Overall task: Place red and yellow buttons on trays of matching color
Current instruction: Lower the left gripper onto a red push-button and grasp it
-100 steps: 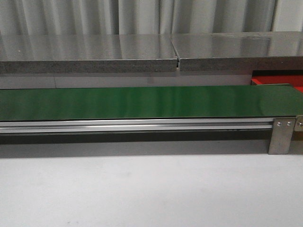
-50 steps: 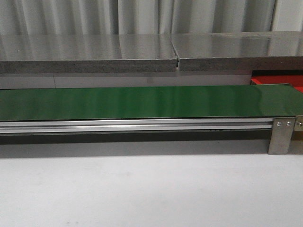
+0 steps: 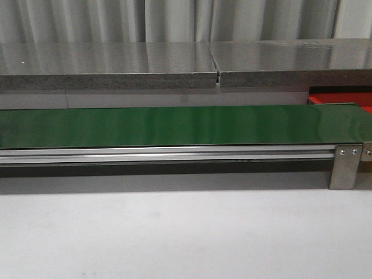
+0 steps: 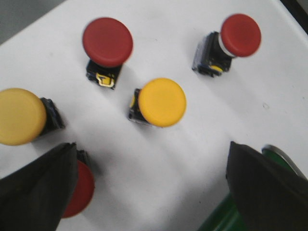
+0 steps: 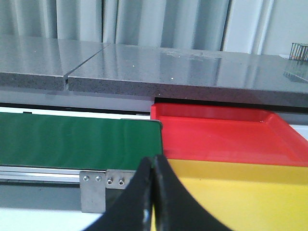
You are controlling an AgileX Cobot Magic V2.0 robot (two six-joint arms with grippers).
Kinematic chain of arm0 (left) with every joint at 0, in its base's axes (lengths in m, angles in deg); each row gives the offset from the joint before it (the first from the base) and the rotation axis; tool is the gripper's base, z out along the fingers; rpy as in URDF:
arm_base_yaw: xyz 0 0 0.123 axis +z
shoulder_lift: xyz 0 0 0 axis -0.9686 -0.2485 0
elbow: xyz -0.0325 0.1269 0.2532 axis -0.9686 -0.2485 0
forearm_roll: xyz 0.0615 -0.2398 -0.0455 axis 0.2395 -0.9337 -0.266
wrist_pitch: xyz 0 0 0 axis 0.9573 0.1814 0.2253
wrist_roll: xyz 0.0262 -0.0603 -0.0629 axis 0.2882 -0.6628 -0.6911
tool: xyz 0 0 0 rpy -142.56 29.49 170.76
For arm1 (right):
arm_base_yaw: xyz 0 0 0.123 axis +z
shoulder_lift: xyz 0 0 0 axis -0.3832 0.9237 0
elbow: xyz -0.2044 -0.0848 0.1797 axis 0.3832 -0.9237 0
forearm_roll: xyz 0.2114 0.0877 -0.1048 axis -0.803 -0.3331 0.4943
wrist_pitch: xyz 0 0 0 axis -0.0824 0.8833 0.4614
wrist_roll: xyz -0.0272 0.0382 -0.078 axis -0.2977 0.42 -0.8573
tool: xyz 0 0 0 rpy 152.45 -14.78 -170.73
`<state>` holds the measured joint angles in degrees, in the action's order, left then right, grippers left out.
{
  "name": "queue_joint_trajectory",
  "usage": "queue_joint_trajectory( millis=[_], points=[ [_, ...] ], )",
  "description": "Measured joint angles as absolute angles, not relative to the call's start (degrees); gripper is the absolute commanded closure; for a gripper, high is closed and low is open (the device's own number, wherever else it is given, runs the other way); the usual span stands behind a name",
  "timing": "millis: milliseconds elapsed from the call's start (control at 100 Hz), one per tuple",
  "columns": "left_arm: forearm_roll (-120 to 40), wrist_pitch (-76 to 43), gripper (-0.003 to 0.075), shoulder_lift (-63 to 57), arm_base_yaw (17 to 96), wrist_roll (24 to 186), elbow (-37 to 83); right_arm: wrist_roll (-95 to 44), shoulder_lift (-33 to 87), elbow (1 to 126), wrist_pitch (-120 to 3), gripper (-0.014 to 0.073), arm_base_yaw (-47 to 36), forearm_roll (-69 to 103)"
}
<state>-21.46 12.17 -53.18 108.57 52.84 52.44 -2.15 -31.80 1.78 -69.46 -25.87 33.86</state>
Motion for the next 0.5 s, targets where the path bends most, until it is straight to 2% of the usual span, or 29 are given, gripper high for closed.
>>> queue_joint_trajectory(
  millis=[500],
  points=[
    [-21.7, 12.3, 0.0102, -63.2, 110.5, 52.4, 65.3, -2.2, -31.8, 1.8, -69.5, 0.066, -25.9, 33.9]
  ],
)
